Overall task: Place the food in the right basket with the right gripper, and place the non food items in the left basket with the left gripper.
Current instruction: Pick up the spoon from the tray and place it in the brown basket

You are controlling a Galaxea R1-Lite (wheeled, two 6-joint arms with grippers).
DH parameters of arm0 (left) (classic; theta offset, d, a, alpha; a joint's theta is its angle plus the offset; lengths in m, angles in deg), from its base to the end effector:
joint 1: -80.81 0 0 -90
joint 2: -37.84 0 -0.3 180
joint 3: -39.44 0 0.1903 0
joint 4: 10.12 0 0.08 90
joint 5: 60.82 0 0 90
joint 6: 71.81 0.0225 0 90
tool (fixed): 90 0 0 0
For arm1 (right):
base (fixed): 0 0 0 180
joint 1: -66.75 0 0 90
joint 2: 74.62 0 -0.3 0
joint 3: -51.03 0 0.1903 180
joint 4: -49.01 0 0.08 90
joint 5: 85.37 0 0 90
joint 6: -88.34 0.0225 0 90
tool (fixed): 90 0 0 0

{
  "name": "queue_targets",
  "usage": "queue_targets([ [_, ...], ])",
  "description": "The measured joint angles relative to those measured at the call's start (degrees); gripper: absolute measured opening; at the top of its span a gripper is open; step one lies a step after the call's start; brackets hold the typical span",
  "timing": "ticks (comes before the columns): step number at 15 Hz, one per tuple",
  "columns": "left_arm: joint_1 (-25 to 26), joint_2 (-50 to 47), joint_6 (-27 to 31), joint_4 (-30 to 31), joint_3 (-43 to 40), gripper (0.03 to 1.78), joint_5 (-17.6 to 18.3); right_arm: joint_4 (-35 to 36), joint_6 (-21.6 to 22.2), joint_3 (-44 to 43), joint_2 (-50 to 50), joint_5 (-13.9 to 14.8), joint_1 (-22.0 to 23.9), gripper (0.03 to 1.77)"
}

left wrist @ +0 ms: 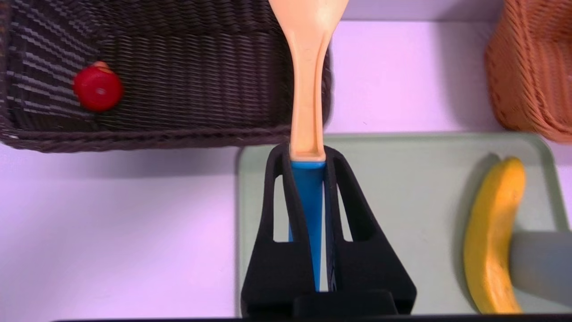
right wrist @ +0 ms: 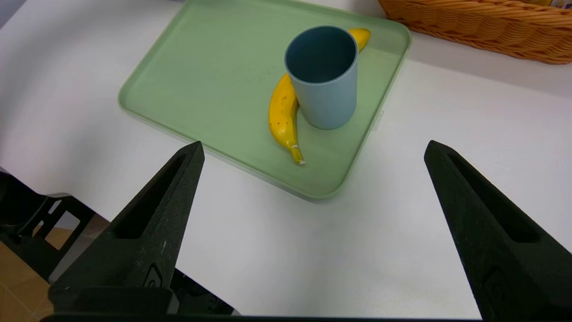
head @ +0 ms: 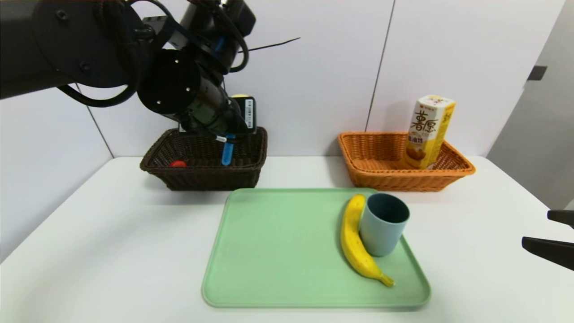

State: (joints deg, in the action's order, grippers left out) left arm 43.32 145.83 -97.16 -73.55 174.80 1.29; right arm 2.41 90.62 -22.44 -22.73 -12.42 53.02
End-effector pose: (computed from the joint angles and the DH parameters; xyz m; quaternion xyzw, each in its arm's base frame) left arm 0.2781 -0.2000 0.3140 -0.0448 0.2716 -0.0205 0.9611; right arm 0.0798 0.0263 0.2631 0.0250 0.2216 0.2547 0.9409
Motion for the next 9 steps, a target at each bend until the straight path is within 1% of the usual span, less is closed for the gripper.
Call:
queue_targets([
  [1, 2.45, 0.02, 0.2, 0.09, 0.1, 0.14, 0.5, 0.0, -0.02, 0.0, 0.0, -0.04, 0.0, 1.7],
  [3, 7.08, 0.55, 0.39, 0.16, 0.18, 0.14, 2.65, -0.02, -0.07, 0.0, 0.02, -0.04, -0.05, 1.7],
  [5, 10.23, 0.85, 2.07, 0.16, 0.22, 0.14, 6.56, -0.02, -0.09, 0.0, 0.11, -0.06, -0.05, 1.7],
  [7, 12.82, 0.79, 6.92, 0.79, 0.21, 0.14, 10.75, -0.18, -0.13, 0.0, 0.13, -0.06, -0.02, 1.7],
  [9, 15.1, 0.74, 14.34, 3.39, 0.07, 0.14, 14.53, -0.27, -0.16, 0.0, 0.17, 0.02, 0.0, 1.7],
])
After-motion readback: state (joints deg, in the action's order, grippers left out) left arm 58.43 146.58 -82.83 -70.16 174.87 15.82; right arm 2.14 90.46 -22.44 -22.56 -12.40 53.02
